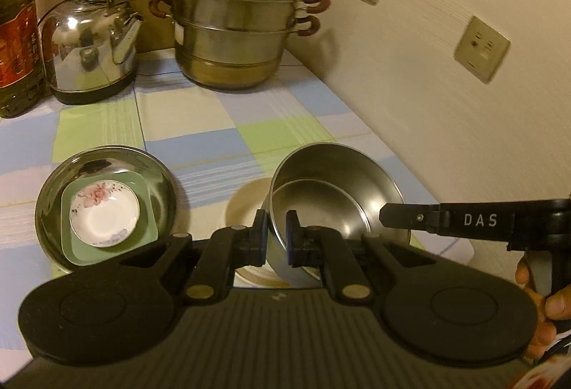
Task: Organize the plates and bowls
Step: 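Lift the steel bowl and carry it over the stacked bowls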
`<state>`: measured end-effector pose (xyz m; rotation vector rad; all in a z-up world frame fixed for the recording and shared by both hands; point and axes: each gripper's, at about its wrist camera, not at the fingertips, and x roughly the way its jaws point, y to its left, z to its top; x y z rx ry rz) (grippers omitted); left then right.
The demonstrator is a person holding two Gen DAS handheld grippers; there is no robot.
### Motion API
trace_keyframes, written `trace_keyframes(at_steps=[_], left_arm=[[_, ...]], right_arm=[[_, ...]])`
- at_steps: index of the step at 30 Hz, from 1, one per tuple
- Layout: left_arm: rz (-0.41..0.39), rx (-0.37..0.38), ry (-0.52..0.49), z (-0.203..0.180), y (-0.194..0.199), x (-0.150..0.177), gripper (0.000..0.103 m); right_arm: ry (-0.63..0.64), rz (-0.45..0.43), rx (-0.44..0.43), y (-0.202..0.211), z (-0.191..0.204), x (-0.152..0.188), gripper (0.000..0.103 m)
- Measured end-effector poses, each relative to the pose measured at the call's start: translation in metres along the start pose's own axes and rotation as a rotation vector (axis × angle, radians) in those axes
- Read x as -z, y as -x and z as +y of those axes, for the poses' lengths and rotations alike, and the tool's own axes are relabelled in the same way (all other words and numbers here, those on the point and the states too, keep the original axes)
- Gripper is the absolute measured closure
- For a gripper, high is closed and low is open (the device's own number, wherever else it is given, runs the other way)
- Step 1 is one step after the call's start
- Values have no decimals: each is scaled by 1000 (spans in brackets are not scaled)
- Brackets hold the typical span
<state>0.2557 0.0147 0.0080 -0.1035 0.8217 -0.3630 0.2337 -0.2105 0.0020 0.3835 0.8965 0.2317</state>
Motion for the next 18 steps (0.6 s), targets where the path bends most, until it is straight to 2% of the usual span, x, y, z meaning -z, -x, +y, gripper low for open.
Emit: trace_keyframes(at_steps=[9, 18], left_arm=[[24, -8, 35, 19, -24, -7, 95], [38, -8, 47, 27, -38, -7, 95]], right_arm=[[0, 35, -1, -33, -1, -12, 94], [5, 37, 4, -48, -1, -15, 94]])
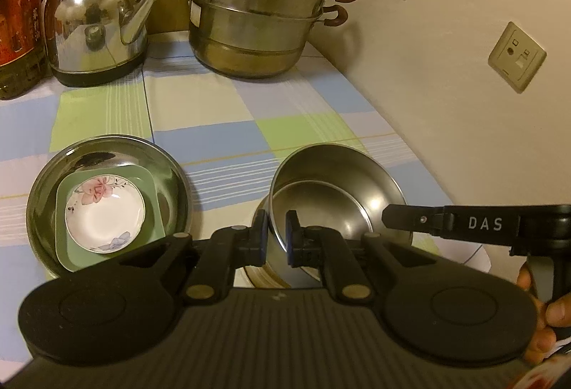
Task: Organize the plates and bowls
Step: 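Lift the steel bowl and carry it over the stacked bowls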
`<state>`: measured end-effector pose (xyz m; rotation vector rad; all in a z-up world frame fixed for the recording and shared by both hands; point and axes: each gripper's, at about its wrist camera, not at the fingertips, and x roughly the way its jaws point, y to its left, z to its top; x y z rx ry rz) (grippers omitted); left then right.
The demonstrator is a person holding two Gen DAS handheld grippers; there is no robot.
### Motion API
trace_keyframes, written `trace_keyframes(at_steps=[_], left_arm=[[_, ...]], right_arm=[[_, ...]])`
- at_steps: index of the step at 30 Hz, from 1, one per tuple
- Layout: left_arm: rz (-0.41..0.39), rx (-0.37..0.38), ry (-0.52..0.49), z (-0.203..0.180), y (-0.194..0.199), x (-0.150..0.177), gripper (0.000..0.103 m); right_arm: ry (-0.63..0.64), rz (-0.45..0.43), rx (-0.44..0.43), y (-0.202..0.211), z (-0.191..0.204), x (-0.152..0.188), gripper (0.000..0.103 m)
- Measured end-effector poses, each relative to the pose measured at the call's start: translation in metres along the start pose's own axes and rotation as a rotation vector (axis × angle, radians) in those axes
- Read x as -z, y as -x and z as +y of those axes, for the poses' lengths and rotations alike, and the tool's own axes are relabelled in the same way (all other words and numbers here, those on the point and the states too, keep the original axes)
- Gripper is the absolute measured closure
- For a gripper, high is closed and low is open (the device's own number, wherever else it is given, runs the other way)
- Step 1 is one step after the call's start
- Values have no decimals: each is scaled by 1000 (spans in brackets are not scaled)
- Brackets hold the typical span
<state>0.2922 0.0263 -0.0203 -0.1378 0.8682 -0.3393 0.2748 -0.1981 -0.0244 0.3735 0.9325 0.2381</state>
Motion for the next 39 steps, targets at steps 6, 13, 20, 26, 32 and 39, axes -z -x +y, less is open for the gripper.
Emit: trace_keyframes(at_steps=[6, 13, 20, 26, 32, 39], left_arm=[[18, -3, 0, 2, -8, 2, 95], [37, -10, -4, 2, -17, 4, 95], [59, -18, -10, 3, -25, 7, 95], [70, -25, -11, 3, -31, 8, 95], [70, -25, -6, 5, -33, 6, 95], [71, -27, -4, 5, -33, 7, 95]], right_arm=[[-6, 11, -1, -7, -4, 1, 94], [-15, 23, -1, -17, -8, 2, 94], [-20, 37, 1, -23, -10, 5, 93], [-29, 55, 2, -29, -12, 5, 93], [-47, 49, -4, -29, -16, 4, 93], [-49, 35, -8, -27, -16, 4, 93]])
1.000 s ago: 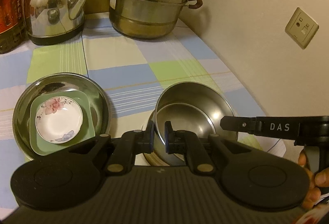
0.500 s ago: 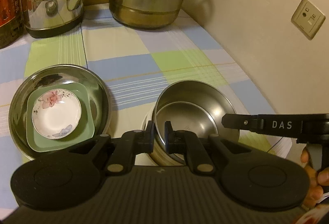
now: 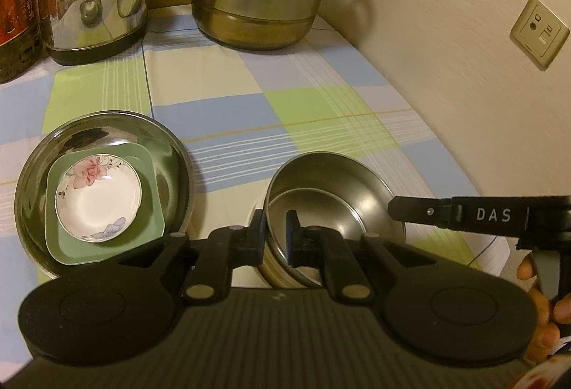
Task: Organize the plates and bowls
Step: 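Lift the steel bowl and carry it over the stacked bowls, then lower the steel bowl into the cream bowl and open the right gripper, then withdraw the right gripper from the stacked bowls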
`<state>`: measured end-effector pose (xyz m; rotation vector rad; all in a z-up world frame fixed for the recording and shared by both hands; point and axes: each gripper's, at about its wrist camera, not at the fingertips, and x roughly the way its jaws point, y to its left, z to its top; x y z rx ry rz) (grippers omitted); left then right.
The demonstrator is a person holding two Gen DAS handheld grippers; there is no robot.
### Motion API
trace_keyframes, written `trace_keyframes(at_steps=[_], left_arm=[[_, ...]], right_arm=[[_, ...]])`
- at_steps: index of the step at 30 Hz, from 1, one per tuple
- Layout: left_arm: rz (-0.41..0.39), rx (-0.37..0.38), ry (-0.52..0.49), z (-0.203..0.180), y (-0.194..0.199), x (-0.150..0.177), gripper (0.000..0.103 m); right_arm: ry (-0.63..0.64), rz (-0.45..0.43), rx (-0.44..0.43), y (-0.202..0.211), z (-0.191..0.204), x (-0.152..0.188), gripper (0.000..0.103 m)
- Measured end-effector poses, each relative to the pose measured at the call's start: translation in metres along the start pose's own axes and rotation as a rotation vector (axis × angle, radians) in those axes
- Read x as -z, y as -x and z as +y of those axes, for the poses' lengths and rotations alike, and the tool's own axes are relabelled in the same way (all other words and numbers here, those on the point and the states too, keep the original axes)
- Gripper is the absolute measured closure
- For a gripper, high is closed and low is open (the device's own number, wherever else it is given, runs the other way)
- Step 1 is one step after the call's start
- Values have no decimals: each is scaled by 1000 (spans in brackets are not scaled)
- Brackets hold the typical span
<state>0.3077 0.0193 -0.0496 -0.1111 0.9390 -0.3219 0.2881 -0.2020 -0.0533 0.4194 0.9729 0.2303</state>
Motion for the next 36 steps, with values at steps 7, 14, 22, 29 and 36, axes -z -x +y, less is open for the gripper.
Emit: trace_keyframes(at_steps=[7, 14, 22, 29, 36], left_arm=[[-23, -10, -5, -3, 9, 0, 94], [-66, -12, -25, -11, 34, 5, 93], [-79, -36, -49, -18, 68, 28, 84], [-60, -77, -34, -19, 99, 60, 76], [-45, -106, -20, -26, 127, 97, 76]], right_arm=[[-6, -14, -19, 8, -1, 1, 93], [-3, -40, -40, 24, 0, 7, 92], [-3, -66, -62, 51, -4, 27, 49], [-7, -49, -78, 80, -6, 56, 41], [7, -32, -108, 104, -4, 89, 32]])
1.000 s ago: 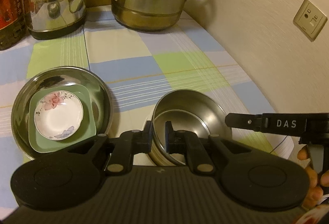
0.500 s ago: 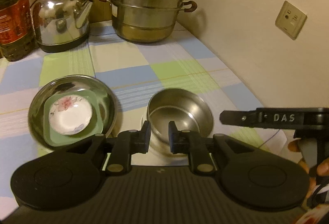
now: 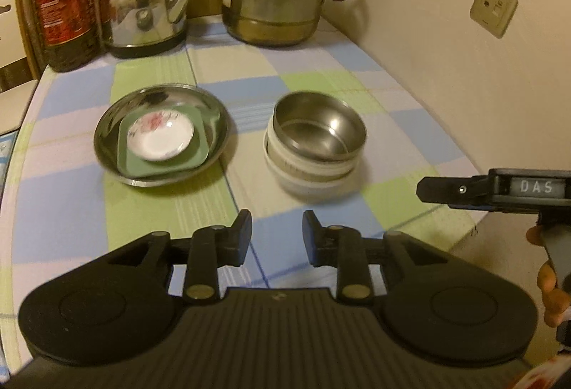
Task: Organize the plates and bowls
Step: 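Withdraw the right gripper from the stacked bowls, then move the right gripper to the rim of the stacked bowls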
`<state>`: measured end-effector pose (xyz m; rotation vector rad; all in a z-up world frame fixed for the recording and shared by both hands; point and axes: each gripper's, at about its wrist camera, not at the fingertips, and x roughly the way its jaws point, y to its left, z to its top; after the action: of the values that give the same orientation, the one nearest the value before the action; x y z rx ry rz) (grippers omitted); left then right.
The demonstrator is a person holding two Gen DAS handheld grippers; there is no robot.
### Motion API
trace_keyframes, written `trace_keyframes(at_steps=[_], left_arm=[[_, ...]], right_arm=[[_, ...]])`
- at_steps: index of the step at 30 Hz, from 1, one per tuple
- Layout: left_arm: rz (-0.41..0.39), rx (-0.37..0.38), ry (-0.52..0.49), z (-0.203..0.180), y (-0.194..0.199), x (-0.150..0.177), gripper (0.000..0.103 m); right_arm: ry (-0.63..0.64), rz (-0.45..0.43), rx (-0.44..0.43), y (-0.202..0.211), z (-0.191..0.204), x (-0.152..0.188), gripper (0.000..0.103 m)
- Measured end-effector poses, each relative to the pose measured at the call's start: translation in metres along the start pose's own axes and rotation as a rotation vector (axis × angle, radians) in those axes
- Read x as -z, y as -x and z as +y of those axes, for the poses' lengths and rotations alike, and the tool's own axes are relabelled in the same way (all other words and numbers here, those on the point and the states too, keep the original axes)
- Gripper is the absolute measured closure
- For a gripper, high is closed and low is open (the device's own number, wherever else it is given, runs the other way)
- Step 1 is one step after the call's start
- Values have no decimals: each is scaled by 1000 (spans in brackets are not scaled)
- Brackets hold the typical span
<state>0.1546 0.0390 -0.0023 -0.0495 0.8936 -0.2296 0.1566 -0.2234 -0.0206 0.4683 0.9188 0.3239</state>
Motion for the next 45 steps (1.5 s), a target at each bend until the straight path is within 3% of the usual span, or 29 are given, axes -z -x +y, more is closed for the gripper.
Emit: trace_keyframes(at_steps=[11, 17, 25, 36, 45], left_arm=[[43, -44, 54, -8, 23, 52, 76], [50, -70, 74, -12, 32, 68, 76], [58, -100, 96, -16, 45, 83, 76], [45, -116, 101, -19, 54, 85, 76], [52, -88, 63, -13, 28, 61, 76]], right_arm=[[106, 51, 13, 15, 11, 51, 28], [195, 72, 51, 17, 17, 76, 28], [224, 100, 39, 18, 20, 89, 28], [243, 104, 22, 18, 24, 91, 28], [209, 103, 57, 4, 19, 76, 28]])
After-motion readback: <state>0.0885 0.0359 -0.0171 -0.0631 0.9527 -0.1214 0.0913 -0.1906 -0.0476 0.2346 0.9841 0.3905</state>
